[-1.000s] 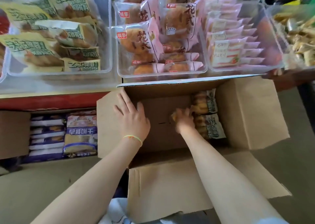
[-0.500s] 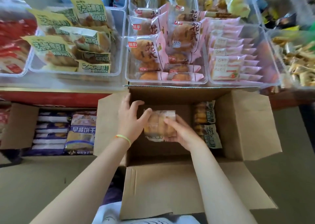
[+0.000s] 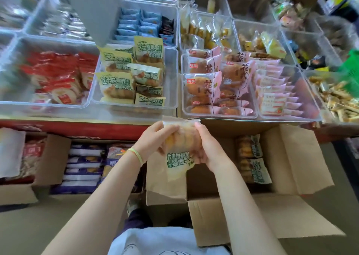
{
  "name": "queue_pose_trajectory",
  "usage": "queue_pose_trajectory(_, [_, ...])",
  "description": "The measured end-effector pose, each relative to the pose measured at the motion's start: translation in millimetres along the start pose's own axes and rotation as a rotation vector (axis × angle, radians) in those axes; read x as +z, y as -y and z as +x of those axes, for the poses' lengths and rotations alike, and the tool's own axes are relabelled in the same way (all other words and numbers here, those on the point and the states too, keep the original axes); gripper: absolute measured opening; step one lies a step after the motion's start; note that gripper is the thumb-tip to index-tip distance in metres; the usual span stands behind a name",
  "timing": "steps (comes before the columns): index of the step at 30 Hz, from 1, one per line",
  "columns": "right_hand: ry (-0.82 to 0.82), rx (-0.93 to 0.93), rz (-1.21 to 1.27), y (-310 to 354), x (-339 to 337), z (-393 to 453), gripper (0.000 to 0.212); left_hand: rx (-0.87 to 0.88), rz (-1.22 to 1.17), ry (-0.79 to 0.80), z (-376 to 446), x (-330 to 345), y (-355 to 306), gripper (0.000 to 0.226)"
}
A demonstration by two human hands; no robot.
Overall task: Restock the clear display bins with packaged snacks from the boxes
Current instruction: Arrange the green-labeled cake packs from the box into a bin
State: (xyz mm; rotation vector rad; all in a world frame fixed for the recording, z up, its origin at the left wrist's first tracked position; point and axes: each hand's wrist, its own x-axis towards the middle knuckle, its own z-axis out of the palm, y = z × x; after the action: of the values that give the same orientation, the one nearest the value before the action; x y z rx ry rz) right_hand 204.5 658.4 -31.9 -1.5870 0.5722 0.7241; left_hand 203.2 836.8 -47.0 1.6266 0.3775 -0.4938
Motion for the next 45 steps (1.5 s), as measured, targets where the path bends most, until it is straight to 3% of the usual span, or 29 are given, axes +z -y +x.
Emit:
queue_pose_trajectory(3, [-0.016,-0.063,0.023,13.9,38.1,-7.6,0.052,-0.035,-0.16,-0.055,-8.5,-34.6,-0.5,0.055])
queue_pose_trajectory(7, [-0.053,-0.392,0.075,34.2,74.1,-15.8,0.044,-0.152,-0.339,-0.23,-11.3,-87.2,-5.4,0.055])
queue_pose_trajectory(10, [0.052,-0.647,0.085,47.6,91.6,-27.8,0.051,-0.219,-0.47,0.086,-22.0,-120.0,-14.4,0.072])
queue_pose_trajectory(12, [0.14,-0.785,-0.073,57.3,102.2,-35.4,0.058,-0.135,-0.555,0.298,-26.6,-134.4,-22.7,0.085])
queue_pose_trajectory(14, [0.204,-0.86,-0.277,64.3,110.3,-39.5,0.068,-0.062,-0.713,0.395,-29.1,-145.6,-29.5,0.078])
queue_pose_trajectory(17, [0.311,-0.815,-0.082,70.3,114.8,-45.7,0.059,0.047,-0.841,0.424,-27.0,-162.6,-29.0,0.07])
queue_pose_trajectory(21, [0.06,-0.643,0.487,80.0,123.8,-38.4,0.037,0.206,-0.818,0.536,-23.5,-177.4,-27.0,0.084])
queue_pose_trajectory(23, [-0.032,-0.573,0.448,82.2,132.5,-33.7,0.045,0.226,-0.776,0.576,-20.7,-181.3,-26.0,0.087])
queue_pose_trajectory(25, [0.021,-0.465,0.245,85.1,142.4,-32.6,0.06,0.216,-0.717,0.602,-18.5,-186.0,-26.4,0.089])
queue_pose_trajectory(26, [0.03,-0.427,0.165,86.9,146.9,-33.2,0.055,0.206,-0.696,0.608,-17.7,-187.8,-27.3,0.083])
queue_pose_trajectory(28, [-0.078,-0.413,0.106,93.4,150.3,-32.5,0.027,0.156,-0.68,0.553,-15.9,-188.4,-31.9,0.064])
queue_pose_trajectory(30, [-0.194,-0.432,0.092,100.4,153.0,-33.5,0.008,0.144,-0.561,0.337,-12.9,-188.6,-35.3,0.057])
queue_pose_trajectory(32, [-0.273,-0.509,-0.069,105.9,157.6,-32.0,0.021,0.281,-0.29,0.134,-9.2,-191.8,-36.0,0.055])
queue_pose_trajectory(35, [-0.318,-0.576,-0.335,109.1,173.5,-25.7,0.033,0.432,0.133,0.289,-15.2,-186.5,-44.7,0.067])
queue_pose_trajectory(37, [-0.349,-0.597,-0.327,114.3,188.0,-22.7,0.034,0.528,0.392,0.203,-16.1,-167.2,-46.8,0.077])
queue_pose_trajectory(39, [-0.361,-0.629,-0.306,118.7,201.5,-22.6,0.033,0.621,0.359,-0.126,-14.3,-147.0,-46.1,0.063])
queue_pose_trajectory(41, [-0.322,-0.664,-0.378,117.8,213.2,-22.2,0.03,0.6,0.25,-0.376,-13.2,-139.3,-46.5,0.039])
queue_pose_trajectory(43, [-0.281,-0.704,-0.548,113.9,217.5,-16.8,0.028,0.493,0.177,-0.407,-6.8,-145.6,-47.4,0.021])
queue_pose_trajectory(45, [-0.225,-0.755,-0.635,110.7,211.4,-9.4,0.021,0.371,0.069,-0.311,2.4,-153.9,-46.9,0.024])
